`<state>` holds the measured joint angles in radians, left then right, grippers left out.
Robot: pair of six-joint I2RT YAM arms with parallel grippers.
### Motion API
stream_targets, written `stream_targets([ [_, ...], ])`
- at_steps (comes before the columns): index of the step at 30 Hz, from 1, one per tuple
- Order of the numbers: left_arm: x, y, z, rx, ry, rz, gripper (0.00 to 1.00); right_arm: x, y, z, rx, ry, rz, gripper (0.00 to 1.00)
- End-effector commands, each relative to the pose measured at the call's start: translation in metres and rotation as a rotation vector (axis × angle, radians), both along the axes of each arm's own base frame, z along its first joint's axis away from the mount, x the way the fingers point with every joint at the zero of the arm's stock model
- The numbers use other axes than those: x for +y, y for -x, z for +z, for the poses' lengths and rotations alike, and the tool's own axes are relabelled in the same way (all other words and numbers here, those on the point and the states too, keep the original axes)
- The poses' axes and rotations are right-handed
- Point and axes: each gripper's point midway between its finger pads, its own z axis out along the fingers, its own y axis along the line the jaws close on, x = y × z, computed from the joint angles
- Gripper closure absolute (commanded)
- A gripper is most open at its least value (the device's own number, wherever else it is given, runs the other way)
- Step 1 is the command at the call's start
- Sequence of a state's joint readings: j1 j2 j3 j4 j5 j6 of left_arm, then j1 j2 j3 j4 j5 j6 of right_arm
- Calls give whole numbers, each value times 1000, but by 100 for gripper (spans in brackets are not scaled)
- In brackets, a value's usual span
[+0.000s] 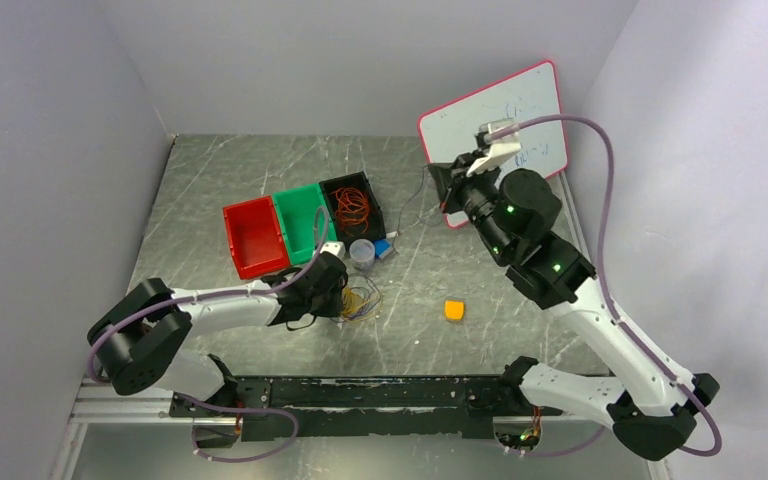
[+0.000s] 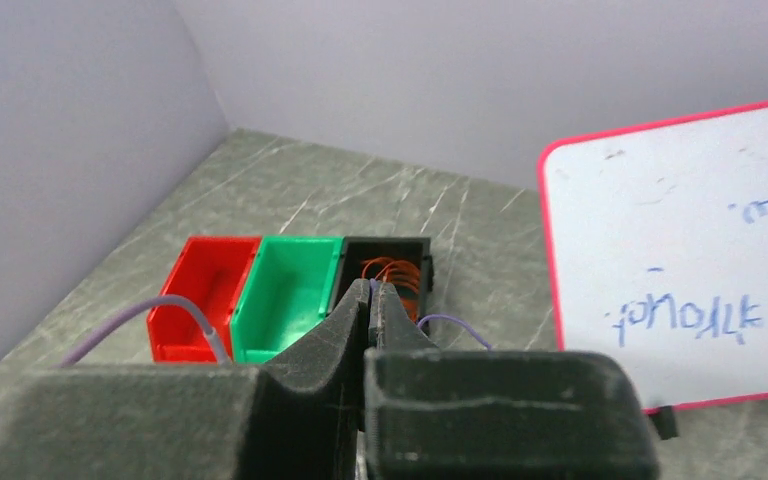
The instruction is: Untangle the cables
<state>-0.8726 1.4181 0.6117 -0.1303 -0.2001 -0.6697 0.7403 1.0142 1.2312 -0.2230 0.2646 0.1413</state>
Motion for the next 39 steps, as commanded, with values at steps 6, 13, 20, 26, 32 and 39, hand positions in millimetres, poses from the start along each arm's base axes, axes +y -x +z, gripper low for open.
stream_targets([
  [6,3,-1,-9,10,-41,5,70,-63,12,68,-155,12,-207,100],
  [13,6,0,-12,15,-54,13,65,-99,23,109,-252,18,-326,100],
  [20,9,1,-12,13,-60,26,62,-124,32,139,-322,33,-407,100],
  [26,7,-2,2,-16,-30,28,60,-109,35,139,-321,25,-322,100],
  [32,0,-12,50,-122,52,13,48,-80,29,120,-272,45,-204,100],
  [39,11,-21,120,-288,135,43,34,-28,19,89,-192,73,-6,100],
])
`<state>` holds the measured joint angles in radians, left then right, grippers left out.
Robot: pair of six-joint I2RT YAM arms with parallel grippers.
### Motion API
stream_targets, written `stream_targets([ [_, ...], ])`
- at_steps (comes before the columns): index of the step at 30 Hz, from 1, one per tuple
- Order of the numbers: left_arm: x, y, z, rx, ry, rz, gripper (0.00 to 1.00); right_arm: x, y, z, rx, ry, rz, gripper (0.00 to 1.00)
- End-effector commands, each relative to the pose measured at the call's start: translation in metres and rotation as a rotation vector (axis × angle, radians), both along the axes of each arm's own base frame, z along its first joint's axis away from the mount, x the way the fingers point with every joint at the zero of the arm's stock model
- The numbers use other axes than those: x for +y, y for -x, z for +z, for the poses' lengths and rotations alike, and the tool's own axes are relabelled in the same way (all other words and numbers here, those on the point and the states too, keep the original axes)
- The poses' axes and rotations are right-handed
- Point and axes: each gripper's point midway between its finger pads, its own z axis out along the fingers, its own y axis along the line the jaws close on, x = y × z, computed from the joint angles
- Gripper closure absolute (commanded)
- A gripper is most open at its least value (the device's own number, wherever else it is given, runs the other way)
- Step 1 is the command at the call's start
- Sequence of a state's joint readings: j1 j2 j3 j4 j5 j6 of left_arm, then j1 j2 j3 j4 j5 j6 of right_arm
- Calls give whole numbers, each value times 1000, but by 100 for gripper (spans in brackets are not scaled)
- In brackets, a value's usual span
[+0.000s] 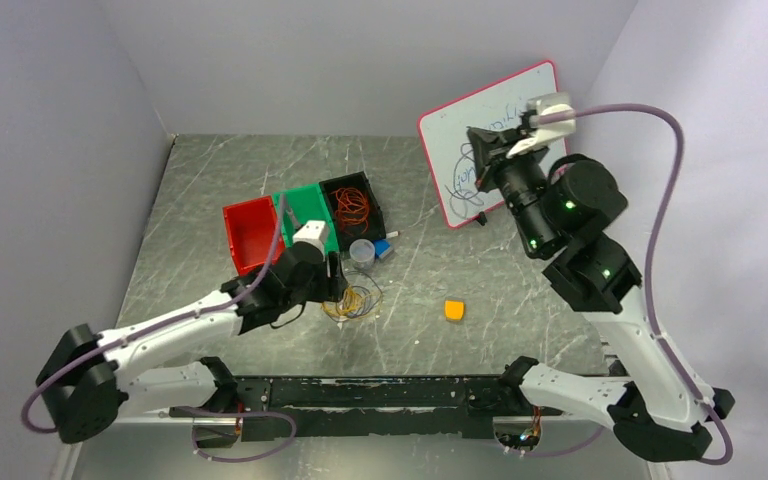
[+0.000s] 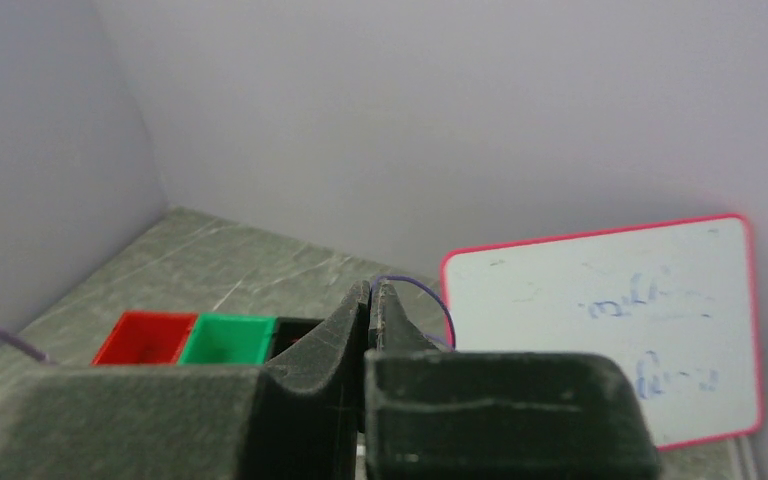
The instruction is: Untangle the cables
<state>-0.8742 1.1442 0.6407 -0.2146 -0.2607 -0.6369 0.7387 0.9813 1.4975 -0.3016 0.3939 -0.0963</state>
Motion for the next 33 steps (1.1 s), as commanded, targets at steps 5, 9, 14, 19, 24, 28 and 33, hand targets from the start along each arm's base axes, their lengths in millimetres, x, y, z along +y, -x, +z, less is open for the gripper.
stream_targets([
  [5,20,-10,77,-187,66,68,24,62,-7,-40,99,30,240,100],
  [9,16,-11,125,-296,132,12,21,83,-12,-56,140,58,307,100],
  [14,3,0,201,-479,242,-141,21,106,-9,-64,161,55,413,100],
  [19,1,16,266,-671,295,-277,21,132,0,-71,183,47,548,100],
  [24,-10,24,294,-755,296,-380,21,154,14,-73,184,45,694,100],
  [28,-17,17,295,-772,256,-405,22,158,23,-66,162,34,749,100],
  [33,-21,11,293,-774,232,-406,22,157,35,-57,130,28,794,100],
])
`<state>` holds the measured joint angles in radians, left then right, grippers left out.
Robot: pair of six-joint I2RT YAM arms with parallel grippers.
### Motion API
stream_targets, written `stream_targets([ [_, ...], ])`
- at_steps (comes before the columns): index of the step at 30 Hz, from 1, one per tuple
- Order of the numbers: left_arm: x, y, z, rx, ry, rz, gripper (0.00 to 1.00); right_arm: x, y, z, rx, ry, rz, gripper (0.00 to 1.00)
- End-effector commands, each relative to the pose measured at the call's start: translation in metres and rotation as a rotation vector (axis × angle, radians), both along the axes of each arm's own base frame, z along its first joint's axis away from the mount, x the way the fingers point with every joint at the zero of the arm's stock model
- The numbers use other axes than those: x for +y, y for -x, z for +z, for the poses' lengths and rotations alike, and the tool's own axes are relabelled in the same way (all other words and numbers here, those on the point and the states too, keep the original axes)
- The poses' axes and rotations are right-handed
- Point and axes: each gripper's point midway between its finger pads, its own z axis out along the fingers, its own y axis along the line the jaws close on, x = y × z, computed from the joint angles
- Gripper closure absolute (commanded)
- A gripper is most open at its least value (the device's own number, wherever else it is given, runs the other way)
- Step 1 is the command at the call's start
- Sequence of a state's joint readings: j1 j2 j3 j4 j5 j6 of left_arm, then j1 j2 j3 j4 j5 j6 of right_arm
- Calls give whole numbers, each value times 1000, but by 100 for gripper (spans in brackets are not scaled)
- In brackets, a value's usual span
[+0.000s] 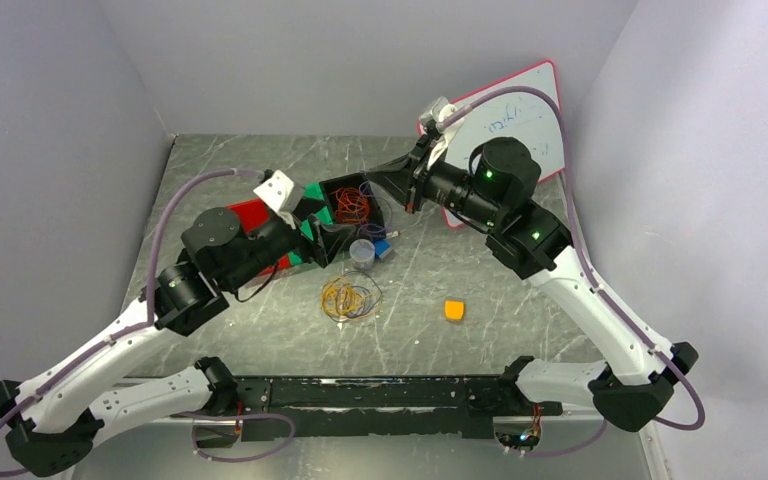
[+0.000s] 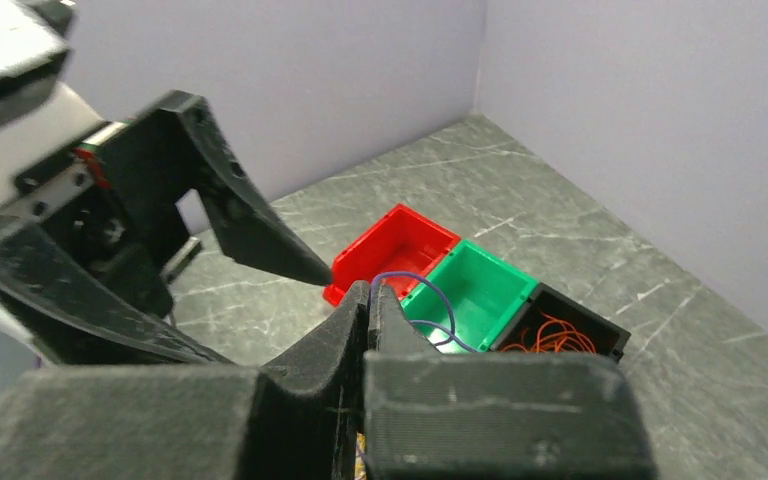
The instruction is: Untangle the cables
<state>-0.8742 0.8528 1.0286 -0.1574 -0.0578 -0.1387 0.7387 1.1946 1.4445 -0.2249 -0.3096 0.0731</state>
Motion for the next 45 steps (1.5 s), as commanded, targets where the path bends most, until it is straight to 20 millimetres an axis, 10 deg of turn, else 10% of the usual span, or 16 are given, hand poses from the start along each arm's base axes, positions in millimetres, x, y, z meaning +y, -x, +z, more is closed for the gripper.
stream_targets([
  [1,-6,2,12,-57,-7,-37,22,0,20,18,-47,-50,84,100],
  [15,-29,-11,-2,-13,11,-55,34,4,47,28,-71,-79,216,100],
  [25,-31,-18,-10,32,2,-27,91,-2,41,22,-57,-75,157,100],
  [29,-17,-30,-19,84,-33,80,93,-7,31,12,-35,-64,93,100],
  [36,16,-47,-18,115,-73,234,93,-12,17,-12,4,-26,13,62],
  [45,86,-91,-28,222,-86,468,93,-23,-4,-37,53,18,-119,48],
])
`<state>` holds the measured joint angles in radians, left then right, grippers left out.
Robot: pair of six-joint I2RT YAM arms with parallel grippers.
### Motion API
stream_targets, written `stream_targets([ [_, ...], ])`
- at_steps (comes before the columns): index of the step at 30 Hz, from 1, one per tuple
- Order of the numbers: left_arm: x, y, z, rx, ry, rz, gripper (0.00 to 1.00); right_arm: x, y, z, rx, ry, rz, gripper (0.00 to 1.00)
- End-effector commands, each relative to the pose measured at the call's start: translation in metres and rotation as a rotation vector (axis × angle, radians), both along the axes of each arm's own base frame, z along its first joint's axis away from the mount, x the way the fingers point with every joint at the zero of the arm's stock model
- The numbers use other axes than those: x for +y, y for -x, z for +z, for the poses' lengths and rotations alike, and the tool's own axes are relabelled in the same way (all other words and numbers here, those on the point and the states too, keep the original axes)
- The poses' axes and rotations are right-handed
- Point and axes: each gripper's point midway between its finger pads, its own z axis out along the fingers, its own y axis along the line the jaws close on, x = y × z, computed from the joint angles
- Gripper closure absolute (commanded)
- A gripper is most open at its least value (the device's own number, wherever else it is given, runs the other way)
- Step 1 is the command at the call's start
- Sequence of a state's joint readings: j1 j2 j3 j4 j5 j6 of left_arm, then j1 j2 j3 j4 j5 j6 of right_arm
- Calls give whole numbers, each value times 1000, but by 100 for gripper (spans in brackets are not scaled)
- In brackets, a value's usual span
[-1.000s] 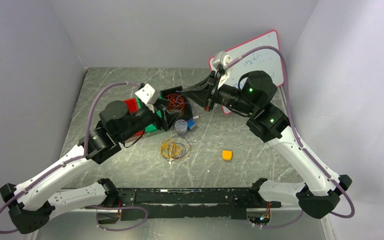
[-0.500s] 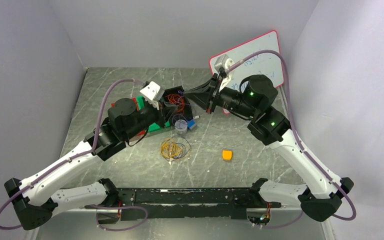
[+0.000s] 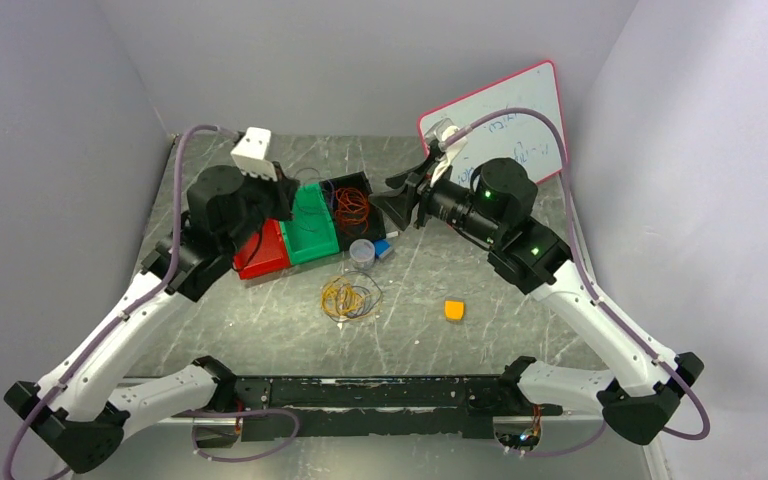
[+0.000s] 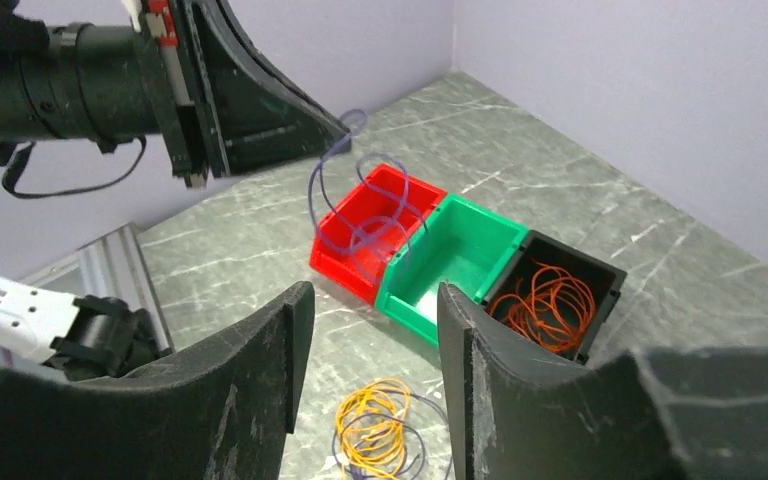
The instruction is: Untangle the cables
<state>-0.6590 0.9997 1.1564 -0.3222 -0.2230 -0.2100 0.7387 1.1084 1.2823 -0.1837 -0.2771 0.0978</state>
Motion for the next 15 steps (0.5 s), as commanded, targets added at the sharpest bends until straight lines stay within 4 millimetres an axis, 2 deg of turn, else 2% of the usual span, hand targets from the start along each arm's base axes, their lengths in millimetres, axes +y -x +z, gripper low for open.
stream_targets([
  [1,34,-16,-5,66,-14,111,93,-11,-12,-6,14,20,-94,48],
  [9,93,-40,-29,139,-98,317,93,-11,-17,-27,55,50,-112,46],
  [15,142,-48,-44,176,-143,483,93,-7,-17,-39,75,67,-99,46],
])
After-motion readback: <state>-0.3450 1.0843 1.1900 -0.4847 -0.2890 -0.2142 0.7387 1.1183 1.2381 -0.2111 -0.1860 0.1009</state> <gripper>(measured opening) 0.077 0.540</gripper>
